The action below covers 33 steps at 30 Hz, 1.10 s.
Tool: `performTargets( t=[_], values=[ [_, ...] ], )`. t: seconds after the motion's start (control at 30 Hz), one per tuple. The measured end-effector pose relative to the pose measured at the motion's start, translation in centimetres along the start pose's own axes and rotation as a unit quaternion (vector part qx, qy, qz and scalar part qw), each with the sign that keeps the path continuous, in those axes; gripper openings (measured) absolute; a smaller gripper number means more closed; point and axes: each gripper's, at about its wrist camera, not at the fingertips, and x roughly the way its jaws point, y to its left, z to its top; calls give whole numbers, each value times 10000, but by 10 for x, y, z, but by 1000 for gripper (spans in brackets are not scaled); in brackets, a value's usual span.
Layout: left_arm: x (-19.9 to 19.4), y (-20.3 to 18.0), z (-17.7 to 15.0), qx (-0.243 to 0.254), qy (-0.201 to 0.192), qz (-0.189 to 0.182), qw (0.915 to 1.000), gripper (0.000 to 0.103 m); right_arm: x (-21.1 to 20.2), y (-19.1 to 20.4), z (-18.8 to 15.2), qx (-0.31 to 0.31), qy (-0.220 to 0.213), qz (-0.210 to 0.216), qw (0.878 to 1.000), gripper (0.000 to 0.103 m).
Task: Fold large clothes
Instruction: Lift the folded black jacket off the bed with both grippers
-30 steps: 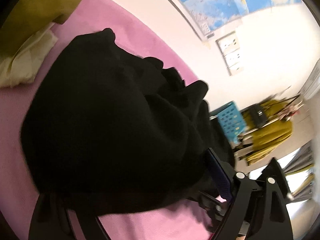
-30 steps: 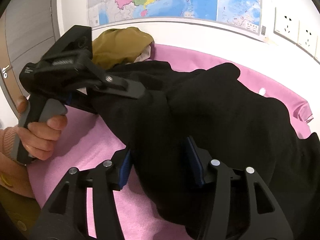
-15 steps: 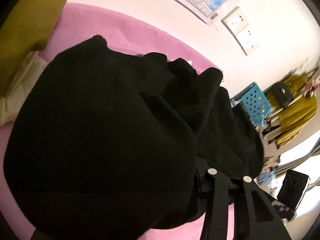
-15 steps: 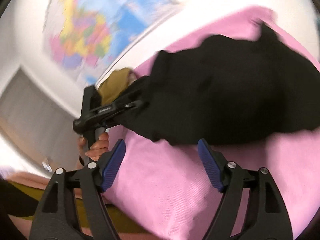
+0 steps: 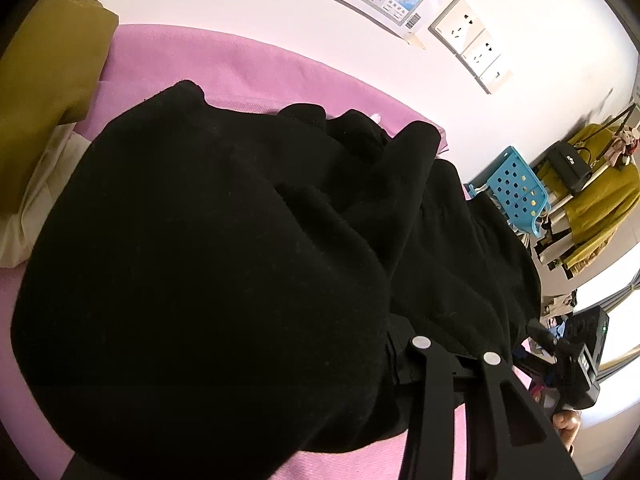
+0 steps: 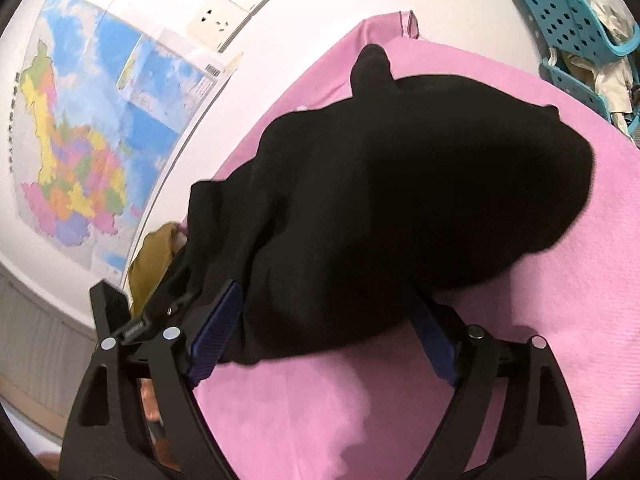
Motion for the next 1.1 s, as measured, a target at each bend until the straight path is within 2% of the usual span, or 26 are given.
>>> performTargets(
  t=[0.17, 0.33, 0.47, 0.53, 0.67, 0.7, 0.77, 0.87, 0.9, 0.97, 1.07, 1.1],
  values=[
    [0, -1, -1, 103, -25, 71, 9999, 43, 13, 7, 3, 49, -247, -291, 9993, 91],
    [3, -3, -1, 126, -35, 113, 9999, 45, 23, 16, 5, -18, -432, -603, 9972, 90],
    [5, -4, -1, 152, -27, 163, 9997, 49, 24, 17, 7, 39, -617, -495, 9969, 67],
    [7, -2, -1, 110, -9, 158, 9998, 52, 19, 16, 9, 40, -695, -307, 9971, 65],
    [7, 0, -1, 74, -15, 117, 9999, 54, 29, 4, 12, 252, -327, -305, 9987, 66],
    [7, 0, -1, 65, -19, 108, 9999, 56, 30, 5, 12, 226, -351, -306, 9987, 67],
    [8, 0, 0, 28, -21, 13, 10000, 63, 34, 10, 13, 189, -401, -294, 9986, 78],
    [9, 0, 1, -21, -9, 9, 10000, 64, 43, 18, 17, 70, -448, -332, 9984, 80],
    [8, 0, 2, -32, 4, 12, 10000, 64, 46, 19, 18, 63, -476, -310, 9984, 77],
    [7, 2, 4, -135, -14, 107, 9999, 65, 51, 17, 22, 129, -464, -311, 9984, 54],
    [0, 0, 4, -159, -181, 385, 9990, 64, 52, 9, 25, 147, -411, -232, 9988, 38],
    [-1, -2, 3, -95, -219, 443, 9987, 64, 52, 6, 25, 155, -386, -196, 9989, 37]
  ],
)
